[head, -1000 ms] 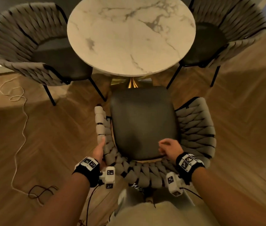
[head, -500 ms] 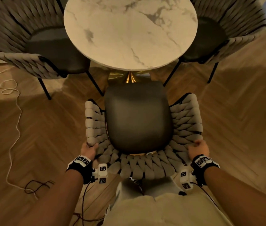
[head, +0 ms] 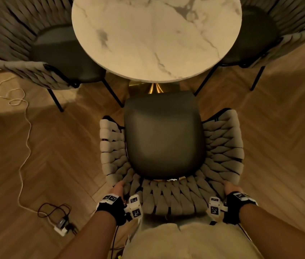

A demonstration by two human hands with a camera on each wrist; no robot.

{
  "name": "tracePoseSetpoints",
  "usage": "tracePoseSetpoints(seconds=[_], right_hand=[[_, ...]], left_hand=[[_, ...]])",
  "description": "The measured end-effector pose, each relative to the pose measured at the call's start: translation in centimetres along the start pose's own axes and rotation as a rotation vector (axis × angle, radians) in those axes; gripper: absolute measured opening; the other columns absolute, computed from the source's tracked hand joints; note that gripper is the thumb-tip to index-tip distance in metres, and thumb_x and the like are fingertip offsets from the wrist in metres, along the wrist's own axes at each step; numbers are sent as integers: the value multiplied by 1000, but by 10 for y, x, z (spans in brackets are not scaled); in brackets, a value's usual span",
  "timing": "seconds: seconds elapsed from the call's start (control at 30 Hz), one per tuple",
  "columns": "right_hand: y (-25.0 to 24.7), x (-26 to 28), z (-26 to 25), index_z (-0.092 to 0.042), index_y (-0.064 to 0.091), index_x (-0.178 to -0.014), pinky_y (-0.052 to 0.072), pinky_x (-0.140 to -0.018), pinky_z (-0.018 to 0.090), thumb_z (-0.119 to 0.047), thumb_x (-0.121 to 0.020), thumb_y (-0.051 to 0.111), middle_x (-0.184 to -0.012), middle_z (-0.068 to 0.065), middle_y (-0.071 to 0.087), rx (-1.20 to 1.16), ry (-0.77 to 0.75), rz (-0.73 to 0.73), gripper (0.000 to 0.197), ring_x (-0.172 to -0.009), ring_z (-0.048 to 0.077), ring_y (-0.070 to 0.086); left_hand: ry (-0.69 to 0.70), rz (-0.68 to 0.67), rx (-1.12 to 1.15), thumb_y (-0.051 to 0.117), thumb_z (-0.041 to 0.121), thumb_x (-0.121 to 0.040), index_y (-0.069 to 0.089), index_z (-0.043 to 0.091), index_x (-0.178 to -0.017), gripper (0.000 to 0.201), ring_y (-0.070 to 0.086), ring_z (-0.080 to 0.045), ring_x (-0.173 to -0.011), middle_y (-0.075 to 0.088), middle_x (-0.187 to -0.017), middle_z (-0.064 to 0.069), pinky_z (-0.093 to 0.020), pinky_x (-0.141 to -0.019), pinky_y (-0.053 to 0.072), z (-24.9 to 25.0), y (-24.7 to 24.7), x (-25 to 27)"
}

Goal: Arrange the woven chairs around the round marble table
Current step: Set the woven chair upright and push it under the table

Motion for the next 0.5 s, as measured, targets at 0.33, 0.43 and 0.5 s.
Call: tracePoseSetpoints(seconds=[0.33, 0.43, 0.5], right_hand=[[-8, 6, -88, -2, 62, -122, 52, -94, 51, -44, -87, 62, -119, 27, 65, -28, -76, -23, 55, -100, 43, 62], [-6, 1, -112, -4, 62, -121, 53, -90, 48, -48, -82, 66, -115, 24, 67, -60, -70, -33, 60, -95, 41, 64], [-3, -1, -130, -4, 62, -122, 53, -90, 49, -50, -78, 68, -115, 22, 67, -71, -81, -40, 64, -94, 40, 64]], left_hand=[[41, -12, 143, 54, 29, -101, 62, 13, -102, 19, 63, -32, -83, 68, -92, -15, -41, -73, 51, 78, 55, 16], [58, -15, 151, 55, 33, -101, 62, 11, -116, 27, 65, -36, -96, 68, -106, -18, -47, -84, 53, 98, 61, 13], [42, -2, 154, 56, 34, -101, 60, 13, -109, 23, 65, -35, -94, 67, -100, -16, -48, -83, 53, 111, 59, 12]])
Point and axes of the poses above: each hand's wrist, its own x-axis away from the middle knuckle, its own y-axis out of the palm, z = x × y, the point moved 10 cm from there along -x, towards the middle knuckle
